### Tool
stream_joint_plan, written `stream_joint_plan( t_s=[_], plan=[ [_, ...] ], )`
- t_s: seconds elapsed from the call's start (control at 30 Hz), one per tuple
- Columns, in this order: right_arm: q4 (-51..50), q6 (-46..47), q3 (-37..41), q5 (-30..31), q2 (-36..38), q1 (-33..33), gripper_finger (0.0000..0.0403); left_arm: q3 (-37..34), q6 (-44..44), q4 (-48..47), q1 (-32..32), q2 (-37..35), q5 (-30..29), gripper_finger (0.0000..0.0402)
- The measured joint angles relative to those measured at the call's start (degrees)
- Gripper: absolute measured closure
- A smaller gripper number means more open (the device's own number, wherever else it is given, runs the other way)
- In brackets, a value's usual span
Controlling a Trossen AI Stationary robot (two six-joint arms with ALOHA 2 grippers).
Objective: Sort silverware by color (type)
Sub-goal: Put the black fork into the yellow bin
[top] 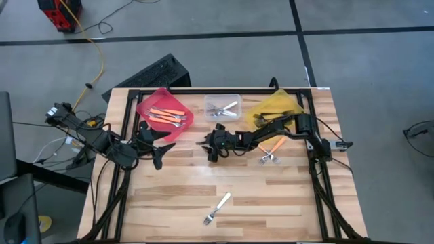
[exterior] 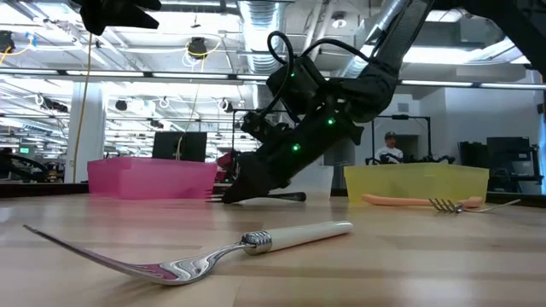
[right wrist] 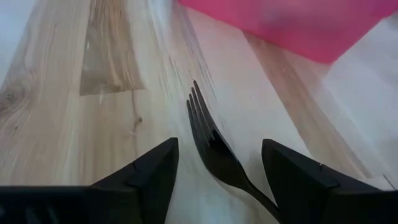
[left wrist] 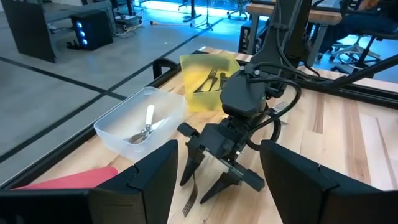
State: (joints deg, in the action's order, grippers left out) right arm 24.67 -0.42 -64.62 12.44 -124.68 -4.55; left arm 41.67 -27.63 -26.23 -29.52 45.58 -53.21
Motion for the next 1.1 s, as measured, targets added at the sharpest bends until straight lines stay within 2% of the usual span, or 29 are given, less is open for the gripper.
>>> stream_joint_plan(
  t_s=[0.13,0.23,0.63,0.83,1.1],
  plan=[
    [-0.4,-0.2,0.0,-0.4,0.0,0.0,0.0172,0.0,0.0,0.0,0.0,0.0,0.0,0.0190],
    [-0.8,-0.3,-0.1,-0.5,0.0,0.1,0.0205,0.0,-0.1,0.0,0.0,0.0,0.0,0.0190],
    [-3.6,1.9,-0.1,-0.6,-0.1,0.6,0.0375,0.0,-2.0,0.0,0.0,-0.1,-1.6,0.0189],
    [-4.6,2.1,0.2,-0.4,1.8,1.1,0.0379,0.0,-2.1,-0.9,0.0,-1.4,-1.6,0.0189],
    [-8.3,2.1,0.4,-0.5,9.0,0.6,0.0379,0.0,-6.0,-6.0,0.0,-4.0,-1.8,0.0189]
  ],
)
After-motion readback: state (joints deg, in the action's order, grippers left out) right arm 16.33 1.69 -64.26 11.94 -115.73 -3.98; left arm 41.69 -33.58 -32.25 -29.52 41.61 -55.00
